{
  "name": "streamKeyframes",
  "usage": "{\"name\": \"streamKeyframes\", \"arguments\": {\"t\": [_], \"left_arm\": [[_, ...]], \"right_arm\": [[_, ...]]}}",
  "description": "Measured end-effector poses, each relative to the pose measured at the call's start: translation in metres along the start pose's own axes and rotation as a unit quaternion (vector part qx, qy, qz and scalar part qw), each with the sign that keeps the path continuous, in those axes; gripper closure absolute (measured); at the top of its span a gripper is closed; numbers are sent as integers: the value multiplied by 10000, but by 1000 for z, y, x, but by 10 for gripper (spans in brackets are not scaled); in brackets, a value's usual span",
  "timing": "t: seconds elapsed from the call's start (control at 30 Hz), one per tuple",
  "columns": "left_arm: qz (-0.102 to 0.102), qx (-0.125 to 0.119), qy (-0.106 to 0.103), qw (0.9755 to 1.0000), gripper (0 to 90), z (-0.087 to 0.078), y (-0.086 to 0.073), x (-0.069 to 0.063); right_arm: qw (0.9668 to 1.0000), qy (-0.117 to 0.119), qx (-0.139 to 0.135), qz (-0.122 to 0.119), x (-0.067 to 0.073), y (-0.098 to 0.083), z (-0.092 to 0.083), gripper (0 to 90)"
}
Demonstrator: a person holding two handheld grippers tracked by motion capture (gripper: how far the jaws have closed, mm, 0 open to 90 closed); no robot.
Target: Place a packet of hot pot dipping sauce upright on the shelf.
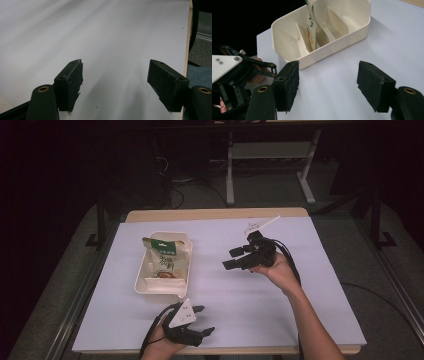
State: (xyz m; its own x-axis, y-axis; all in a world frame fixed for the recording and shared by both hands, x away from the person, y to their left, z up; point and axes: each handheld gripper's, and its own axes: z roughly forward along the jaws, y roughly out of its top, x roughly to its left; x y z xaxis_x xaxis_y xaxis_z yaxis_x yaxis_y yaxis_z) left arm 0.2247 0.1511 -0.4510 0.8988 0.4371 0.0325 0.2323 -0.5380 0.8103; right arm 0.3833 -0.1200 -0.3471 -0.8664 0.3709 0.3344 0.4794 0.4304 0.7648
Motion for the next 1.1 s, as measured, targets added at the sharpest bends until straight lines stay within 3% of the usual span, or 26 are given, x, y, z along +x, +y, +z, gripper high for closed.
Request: {"name": "streamKeyframes", "arguments": {"t": [0.63, 1.1], "left_arm": [[-28, 20, -68, 10000, 279, 0, -1, 1], [-71, -23, -56, 10000, 274, 0, -1, 2]], "right_arm": [[9997, -164, -55, 143, -2, -49, -31, 331], [9992, -287, -29, 283, -1, -84, -44, 331]]}}
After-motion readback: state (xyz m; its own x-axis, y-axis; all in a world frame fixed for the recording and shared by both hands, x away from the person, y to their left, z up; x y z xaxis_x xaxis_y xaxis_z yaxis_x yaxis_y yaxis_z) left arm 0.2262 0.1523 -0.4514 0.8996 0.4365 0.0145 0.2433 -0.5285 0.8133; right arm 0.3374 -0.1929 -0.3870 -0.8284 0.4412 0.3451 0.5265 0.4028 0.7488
